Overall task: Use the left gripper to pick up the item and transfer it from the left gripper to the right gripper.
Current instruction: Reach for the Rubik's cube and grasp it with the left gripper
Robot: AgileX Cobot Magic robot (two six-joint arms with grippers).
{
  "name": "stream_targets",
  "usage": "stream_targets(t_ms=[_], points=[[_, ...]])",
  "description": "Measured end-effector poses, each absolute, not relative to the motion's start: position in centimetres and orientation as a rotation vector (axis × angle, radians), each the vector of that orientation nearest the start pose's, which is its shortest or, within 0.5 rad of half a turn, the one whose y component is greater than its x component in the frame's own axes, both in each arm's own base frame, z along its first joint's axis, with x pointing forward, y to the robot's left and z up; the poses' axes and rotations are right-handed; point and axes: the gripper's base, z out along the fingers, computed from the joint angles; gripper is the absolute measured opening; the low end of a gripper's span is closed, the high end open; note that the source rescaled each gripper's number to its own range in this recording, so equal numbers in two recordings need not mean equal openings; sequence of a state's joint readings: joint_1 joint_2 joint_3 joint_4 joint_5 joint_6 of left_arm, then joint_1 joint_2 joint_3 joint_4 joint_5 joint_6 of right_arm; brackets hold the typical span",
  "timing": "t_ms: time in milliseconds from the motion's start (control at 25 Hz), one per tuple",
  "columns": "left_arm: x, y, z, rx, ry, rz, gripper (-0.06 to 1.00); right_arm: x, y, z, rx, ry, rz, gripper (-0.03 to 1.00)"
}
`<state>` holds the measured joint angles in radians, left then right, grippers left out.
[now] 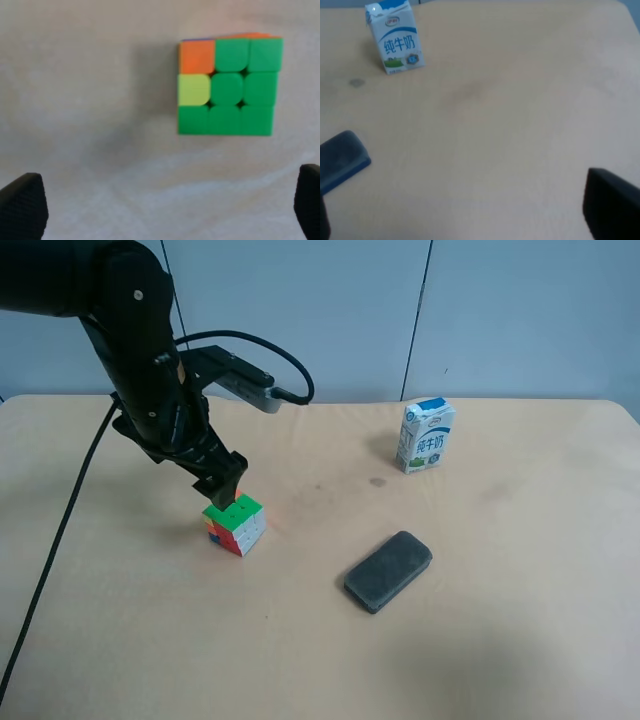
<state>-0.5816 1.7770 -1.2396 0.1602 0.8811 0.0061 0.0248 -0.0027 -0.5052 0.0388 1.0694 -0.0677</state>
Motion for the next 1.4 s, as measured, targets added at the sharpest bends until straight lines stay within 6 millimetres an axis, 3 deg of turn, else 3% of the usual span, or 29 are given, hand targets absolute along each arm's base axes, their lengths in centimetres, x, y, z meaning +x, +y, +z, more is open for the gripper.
stream_targets(t_ms=[320, 1400], points=[[30.0, -21.1, 18.2, 1.026, 2.743, 0.102, 1.0, -0.6, 0.3, 27.8, -0.096, 2.042, 0.02, 1.0], [31.4, -22.2, 13.1, 0.998, 2.742, 0.089, 0.97, -0.6, 0.3, 27.8, -0.096, 2.042, 0.02, 1.0]])
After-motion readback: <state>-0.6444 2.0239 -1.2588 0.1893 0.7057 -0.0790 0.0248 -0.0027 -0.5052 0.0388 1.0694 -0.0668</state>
